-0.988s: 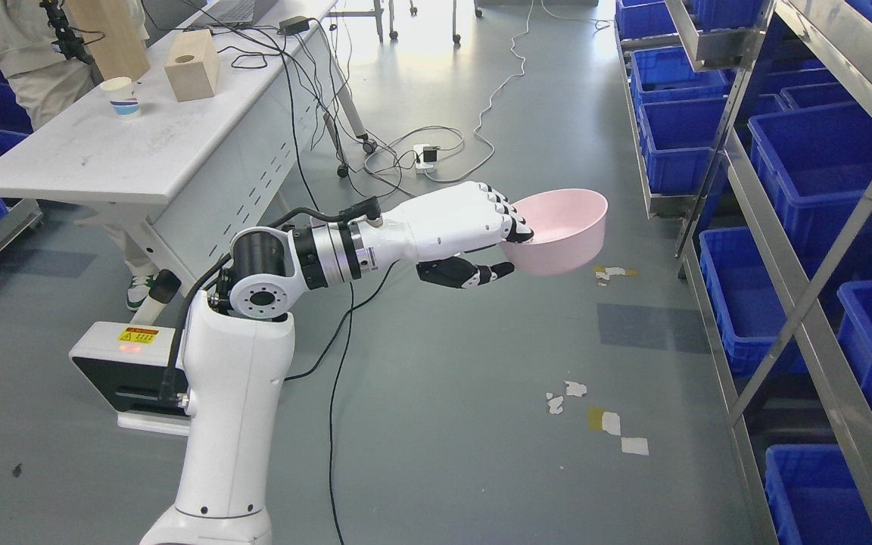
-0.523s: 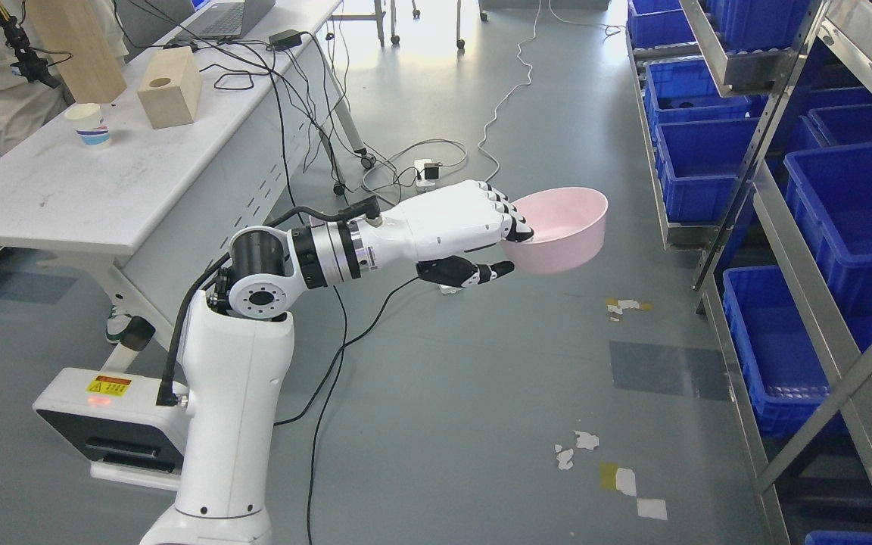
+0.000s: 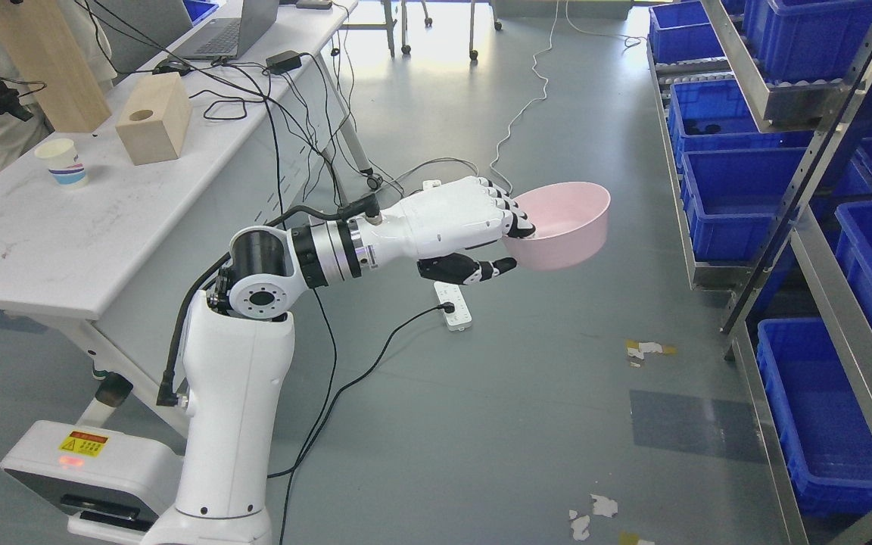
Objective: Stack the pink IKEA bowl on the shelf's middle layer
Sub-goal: 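Carry the pink bowl in the left hand while driving to the shelf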
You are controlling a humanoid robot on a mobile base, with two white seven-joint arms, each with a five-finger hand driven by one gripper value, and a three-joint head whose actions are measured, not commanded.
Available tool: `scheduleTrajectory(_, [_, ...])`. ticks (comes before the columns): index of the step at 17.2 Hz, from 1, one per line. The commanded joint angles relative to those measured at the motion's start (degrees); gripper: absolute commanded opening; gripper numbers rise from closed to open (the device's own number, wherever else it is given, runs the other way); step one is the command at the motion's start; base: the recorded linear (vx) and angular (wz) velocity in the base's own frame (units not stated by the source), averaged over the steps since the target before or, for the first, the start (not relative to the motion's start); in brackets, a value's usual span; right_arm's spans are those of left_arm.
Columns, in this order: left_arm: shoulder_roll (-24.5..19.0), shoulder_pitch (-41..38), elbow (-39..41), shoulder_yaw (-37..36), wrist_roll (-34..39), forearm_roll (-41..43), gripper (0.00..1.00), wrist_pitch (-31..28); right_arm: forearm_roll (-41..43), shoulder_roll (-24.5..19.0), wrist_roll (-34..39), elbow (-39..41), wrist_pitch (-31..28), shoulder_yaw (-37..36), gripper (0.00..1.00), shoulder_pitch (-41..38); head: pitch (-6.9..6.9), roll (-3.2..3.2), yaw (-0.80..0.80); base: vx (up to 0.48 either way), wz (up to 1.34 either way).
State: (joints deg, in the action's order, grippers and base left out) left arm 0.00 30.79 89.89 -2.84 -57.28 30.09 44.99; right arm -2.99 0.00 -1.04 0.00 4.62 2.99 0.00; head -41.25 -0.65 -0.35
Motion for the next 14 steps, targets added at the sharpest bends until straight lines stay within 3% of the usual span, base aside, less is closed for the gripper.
scheduleTrajectory(1, [-1.0,0.4,0.1,-0.4,0.1,0.0,0.04,0.0,0.0,1.0,0.0,1.0,0.0,0.0,1.00,-0.3,0.00,0.00,0.00,0.288,0.03])
scheduleTrajectory(14, [-1.0,3.1,0.0,-1.5,0.9,0.0,0.04,0.0,0.0,1.0,0.0,1.0,0.0,0.0,1.00,-0.3,0.00,0.00,0.00,0.190,-0.10])
